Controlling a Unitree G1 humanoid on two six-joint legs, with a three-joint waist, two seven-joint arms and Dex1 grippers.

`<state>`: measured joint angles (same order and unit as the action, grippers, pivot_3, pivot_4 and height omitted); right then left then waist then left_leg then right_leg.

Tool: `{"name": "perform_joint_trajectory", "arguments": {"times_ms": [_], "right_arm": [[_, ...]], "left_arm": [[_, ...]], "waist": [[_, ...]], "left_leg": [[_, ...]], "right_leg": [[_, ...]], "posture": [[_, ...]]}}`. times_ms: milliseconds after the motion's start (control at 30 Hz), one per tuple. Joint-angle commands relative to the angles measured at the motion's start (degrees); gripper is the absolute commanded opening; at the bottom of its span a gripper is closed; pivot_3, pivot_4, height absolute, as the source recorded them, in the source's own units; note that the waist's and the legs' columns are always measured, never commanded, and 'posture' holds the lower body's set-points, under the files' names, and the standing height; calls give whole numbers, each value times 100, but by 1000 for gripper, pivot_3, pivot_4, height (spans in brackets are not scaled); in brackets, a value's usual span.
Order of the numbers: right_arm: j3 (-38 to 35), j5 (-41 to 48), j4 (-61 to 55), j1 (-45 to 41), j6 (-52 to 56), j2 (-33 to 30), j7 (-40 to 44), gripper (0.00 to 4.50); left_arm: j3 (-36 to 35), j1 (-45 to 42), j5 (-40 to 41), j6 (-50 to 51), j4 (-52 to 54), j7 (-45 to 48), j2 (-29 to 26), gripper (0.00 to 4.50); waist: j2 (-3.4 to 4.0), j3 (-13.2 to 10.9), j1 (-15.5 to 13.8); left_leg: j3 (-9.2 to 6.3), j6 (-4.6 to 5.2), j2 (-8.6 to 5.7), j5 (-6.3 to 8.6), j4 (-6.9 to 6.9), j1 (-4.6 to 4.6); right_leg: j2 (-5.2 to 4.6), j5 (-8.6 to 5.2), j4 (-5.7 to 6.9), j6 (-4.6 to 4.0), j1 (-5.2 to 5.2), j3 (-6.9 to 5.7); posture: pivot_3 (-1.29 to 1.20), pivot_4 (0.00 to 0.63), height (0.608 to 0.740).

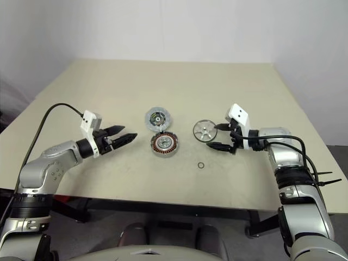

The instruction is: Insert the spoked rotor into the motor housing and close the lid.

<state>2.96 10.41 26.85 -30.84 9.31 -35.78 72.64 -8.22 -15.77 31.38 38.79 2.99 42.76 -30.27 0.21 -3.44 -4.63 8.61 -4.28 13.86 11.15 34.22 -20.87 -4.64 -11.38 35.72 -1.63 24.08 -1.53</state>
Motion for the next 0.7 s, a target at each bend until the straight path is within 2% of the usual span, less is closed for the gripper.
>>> {"name": "perform_joint_trajectory", "arguments": {"times_ms": [33, 167, 300, 500, 700], "right_arm": [[-32, 440, -895, 287, 369, -177, 429, 4500], [307, 177, -1687, 989, 146, -581, 739, 4500], [415, 171, -1831, 1123, 69, -677, 767, 4500], [700, -154, -1595, 1061, -167, -405, 464, 4500], [882, -272, -1462, 1030, -201, -186, 256, 4500]], "left_arm": [[-42, -140, -8, -99, 57, 20, -46, 4470], [-17, -208, -60, -114, -43, 47, -80, 4470], [28, -259, -100, -114, -91, 77, -92, 4470], [35, -305, -138, -112, -127, 106, -130, 4470], [-12, -268, -119, -78, -80, 106, -221, 4470]], "waist": [[0, 0, -15], [-1, 1, -98], [-1, 1, -75], [-1, 1, -73], [-1, 1, -74]], "left_leg": [[0, 0, 1, 0, 0, 0], [0, 2, 0, 1, 0, 0], [0, 0, -1, 0, 1, 15], [0, -3, 0, -1, -3, 67], [0, -2, -2, 0, -4, 70]], "right_leg": [[0, 0, 0, 0, 0, 0], [-1, 0, -6, 0, -4, -1], [0, 0, 1, 2, -10, 4], [1, -21, 1, 38, -53, 4], [0, -3, -4, 8, -61, 4]], "posture": [[0, 0, 740], [0, 0, 740], [0, 0, 740], [0, 0, 740], [0, 0, 740]]}}
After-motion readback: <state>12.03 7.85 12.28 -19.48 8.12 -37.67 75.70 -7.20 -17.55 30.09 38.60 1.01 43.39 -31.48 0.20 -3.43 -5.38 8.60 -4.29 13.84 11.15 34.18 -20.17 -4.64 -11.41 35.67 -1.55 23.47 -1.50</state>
